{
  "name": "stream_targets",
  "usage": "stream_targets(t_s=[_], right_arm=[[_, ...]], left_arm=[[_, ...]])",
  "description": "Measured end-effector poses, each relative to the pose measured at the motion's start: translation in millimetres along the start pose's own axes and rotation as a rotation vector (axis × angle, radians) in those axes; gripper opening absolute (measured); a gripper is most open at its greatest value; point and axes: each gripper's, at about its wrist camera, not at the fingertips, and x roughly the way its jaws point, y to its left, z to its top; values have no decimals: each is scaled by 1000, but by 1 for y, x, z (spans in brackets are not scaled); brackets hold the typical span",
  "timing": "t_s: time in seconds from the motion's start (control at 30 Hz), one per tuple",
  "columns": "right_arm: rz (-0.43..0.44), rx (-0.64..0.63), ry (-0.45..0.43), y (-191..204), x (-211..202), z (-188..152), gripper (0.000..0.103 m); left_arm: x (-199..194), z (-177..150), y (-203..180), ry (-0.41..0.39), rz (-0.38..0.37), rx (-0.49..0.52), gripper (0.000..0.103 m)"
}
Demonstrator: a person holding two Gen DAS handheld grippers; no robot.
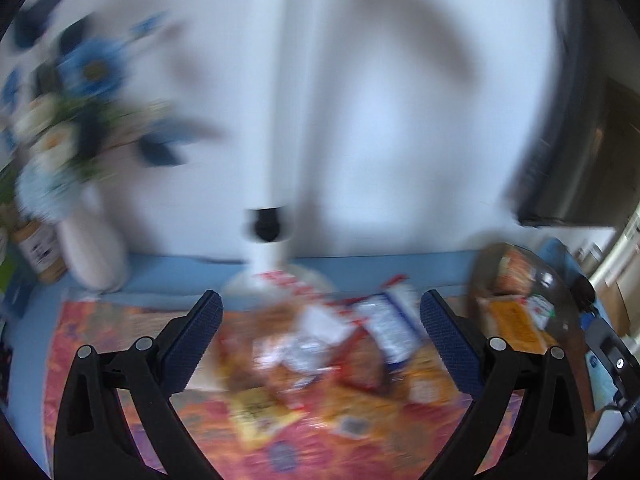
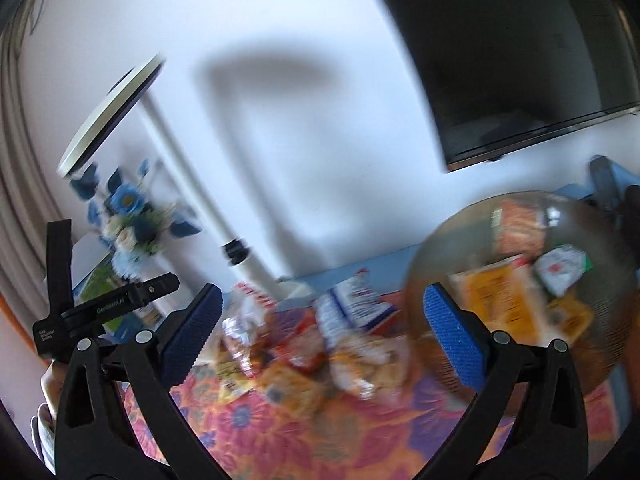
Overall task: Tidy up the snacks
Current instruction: 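Move both tools back to the snack pile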
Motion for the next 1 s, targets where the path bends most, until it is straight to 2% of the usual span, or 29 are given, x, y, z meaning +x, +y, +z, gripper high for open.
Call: stream_targets(t_s=[0.2, 0.3, 0.37, 0.47, 0.63, 0.77, 0.87, 0.97, 1.0], right_arm=[[34, -90, 87, 37, 36, -34, 100], [34, -100, 146, 45, 55, -51, 100], [26, -116, 190, 48, 69, -62, 100], [12, -159, 246, 50, 85, -72, 100], [20, -224, 313, 51, 107, -85, 100], [31, -262, 342, 53, 118, -93, 100], [23, -284, 365, 54, 121, -98, 100], [64, -274, 390, 54, 115, -99, 100], [80, -273, 400, 53, 112, -98, 100]], left_arm=[[-2, -17, 89, 18, 17, -128, 98], [9, -34, 129, 56, 84, -207, 98], [18, -47, 158, 77, 87, -292, 98], [36, -61, 181, 105, 92, -370, 98], [68, -71, 194, 154, 86, -371, 98], [89, -79, 203, 188, 36, -425, 98], [95, -82, 197, 183, 8, -403, 98], [93, -87, 183, 206, -86, -360, 98], [89, -93, 173, 225, -147, -324, 98]])
